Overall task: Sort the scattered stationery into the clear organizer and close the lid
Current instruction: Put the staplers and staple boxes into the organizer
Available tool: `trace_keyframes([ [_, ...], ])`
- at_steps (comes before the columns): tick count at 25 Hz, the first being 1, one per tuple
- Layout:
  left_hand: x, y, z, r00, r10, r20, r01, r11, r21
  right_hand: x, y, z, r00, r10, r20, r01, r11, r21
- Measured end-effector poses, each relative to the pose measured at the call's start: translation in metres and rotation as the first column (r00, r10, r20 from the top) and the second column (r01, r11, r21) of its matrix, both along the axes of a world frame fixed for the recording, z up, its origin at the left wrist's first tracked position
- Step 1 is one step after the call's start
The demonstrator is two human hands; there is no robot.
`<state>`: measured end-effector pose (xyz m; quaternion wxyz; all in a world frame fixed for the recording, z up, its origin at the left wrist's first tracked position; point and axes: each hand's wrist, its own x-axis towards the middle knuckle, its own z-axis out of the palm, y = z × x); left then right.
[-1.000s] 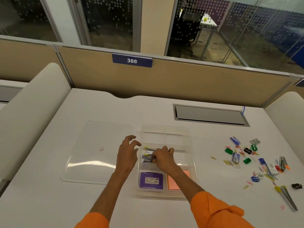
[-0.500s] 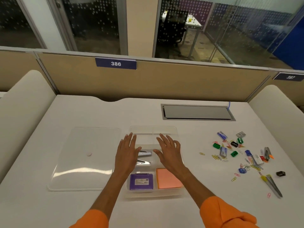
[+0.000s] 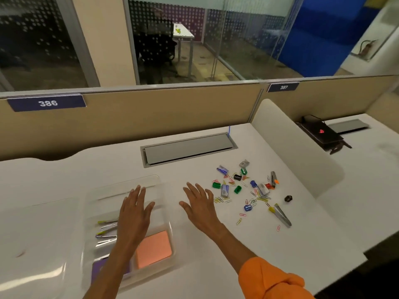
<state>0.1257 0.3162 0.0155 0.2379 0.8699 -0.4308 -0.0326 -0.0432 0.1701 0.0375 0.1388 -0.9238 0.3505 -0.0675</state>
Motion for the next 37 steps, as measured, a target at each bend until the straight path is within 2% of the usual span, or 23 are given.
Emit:
trace_keyframes([
  [10, -0.107, -0.119, 0.008, 0.986, -0.150, -0.079, 0.153, 0.988, 0.036, -0.129, -0.099, -0.007, 0.980, -0.198, 0.020, 0.198, 0.980, 0.013],
  [18, -0.166, -0.185, 0.010, 0.957, -0.249, -0.149, 0.260, 0.964, 0.058, -0.216, -0.148, -0.023, 0.922, -0.383, -0.056, 0.386, 0.922, 0.037],
  [24, -0.187, -0.207, 0.009, 0.931, -0.281, -0.232, 0.298, 0.954, 0.041, -0.255, -0.165, -0.040, 0.830, -0.544, -0.123, 0.557, 0.819, 0.137],
  [29, -0.192, -0.218, 0.003, 0.921, -0.288, -0.263, 0.313, 0.948, 0.056, -0.265, -0.171, -0.056, 0.789, -0.605, -0.106, 0.613, 0.764, 0.200],
  [37, -0.206, -0.243, 0.004, 0.917, -0.345, -0.199, 0.367, 0.926, 0.086, -0.269, -0.169, -0.069, 0.793, -0.608, 0.036, 0.588, 0.779, 0.215],
])
